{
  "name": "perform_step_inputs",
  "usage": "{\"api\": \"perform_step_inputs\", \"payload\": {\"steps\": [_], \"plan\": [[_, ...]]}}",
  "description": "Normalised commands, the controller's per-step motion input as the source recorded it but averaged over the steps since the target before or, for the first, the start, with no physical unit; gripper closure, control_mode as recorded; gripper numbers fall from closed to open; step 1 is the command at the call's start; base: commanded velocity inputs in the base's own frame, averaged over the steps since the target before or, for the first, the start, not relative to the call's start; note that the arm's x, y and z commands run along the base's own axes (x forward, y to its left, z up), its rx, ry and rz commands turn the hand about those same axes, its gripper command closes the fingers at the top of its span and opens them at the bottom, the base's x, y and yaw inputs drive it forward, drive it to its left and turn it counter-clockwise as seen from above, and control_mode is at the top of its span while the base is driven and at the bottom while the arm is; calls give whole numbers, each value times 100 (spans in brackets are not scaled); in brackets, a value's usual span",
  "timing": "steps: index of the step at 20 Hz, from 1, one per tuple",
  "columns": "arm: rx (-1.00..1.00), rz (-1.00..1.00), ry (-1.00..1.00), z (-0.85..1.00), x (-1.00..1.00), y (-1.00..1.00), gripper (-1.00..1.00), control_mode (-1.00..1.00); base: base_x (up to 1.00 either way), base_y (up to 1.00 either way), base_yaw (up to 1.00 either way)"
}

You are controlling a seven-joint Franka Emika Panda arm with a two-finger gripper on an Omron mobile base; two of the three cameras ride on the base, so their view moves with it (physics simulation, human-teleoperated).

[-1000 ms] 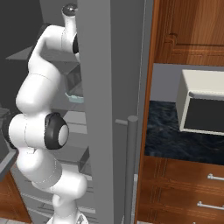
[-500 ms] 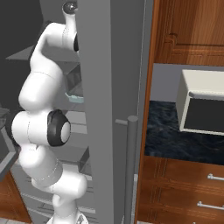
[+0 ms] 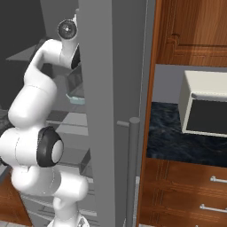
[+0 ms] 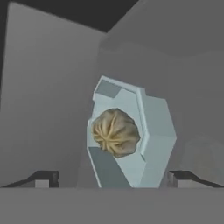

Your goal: Place two dumplings into each of the tupperware containers and then place the containers in the fridge.

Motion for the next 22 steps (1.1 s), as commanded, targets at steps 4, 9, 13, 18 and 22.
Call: {"api": "perform_step_inputs", "payload": {"steps": [4,9,13,18,22], "plan": [[0,-1,-2,54,-90,-4,-100,-100,0,0,0],[0,-4,-5,1,-100,-5,-100,-100,0,0,0],[0,-1,-3,-5,-100,0,-100,-100,0,0,0],[0,0,0,-1,-100,0,-100,-100,0,0,0],[-1,0,21,0,-100,1,-100,-100,0,0,0]]}}
